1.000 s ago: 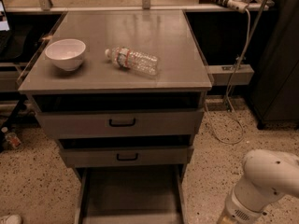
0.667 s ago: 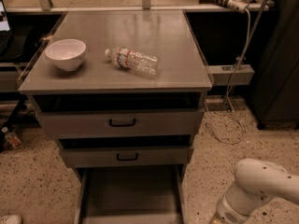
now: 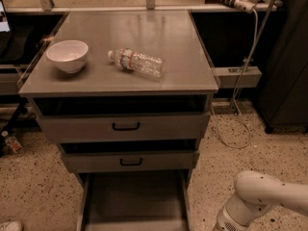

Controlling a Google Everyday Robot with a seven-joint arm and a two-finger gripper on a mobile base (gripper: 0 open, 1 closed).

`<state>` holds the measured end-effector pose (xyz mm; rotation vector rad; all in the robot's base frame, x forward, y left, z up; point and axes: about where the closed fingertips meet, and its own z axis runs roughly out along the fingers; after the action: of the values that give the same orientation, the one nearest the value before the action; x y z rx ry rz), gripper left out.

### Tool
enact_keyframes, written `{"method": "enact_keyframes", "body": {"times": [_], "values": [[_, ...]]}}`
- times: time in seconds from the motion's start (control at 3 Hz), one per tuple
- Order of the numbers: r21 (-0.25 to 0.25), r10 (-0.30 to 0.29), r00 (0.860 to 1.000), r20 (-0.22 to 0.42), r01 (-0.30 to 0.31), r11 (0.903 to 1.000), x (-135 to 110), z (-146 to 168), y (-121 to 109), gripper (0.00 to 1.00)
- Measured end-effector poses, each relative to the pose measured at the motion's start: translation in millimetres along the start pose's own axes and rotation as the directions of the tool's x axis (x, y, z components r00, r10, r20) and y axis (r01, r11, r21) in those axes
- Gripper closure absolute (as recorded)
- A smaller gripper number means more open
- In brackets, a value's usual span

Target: Close bottom drawer

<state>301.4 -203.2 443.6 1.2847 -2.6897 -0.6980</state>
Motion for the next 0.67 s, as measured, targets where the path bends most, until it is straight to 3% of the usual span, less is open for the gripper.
{"method": "enact_keyframes", "body": {"times": [0.33,0.67], "values": [[-0.008,0.002,1.0,-0.003,-0.002,1.0,1,1,2,1.0],[-0.069,0.038,0.998,0.046,-0.034,0.997,7,38,2,1.0]]}}
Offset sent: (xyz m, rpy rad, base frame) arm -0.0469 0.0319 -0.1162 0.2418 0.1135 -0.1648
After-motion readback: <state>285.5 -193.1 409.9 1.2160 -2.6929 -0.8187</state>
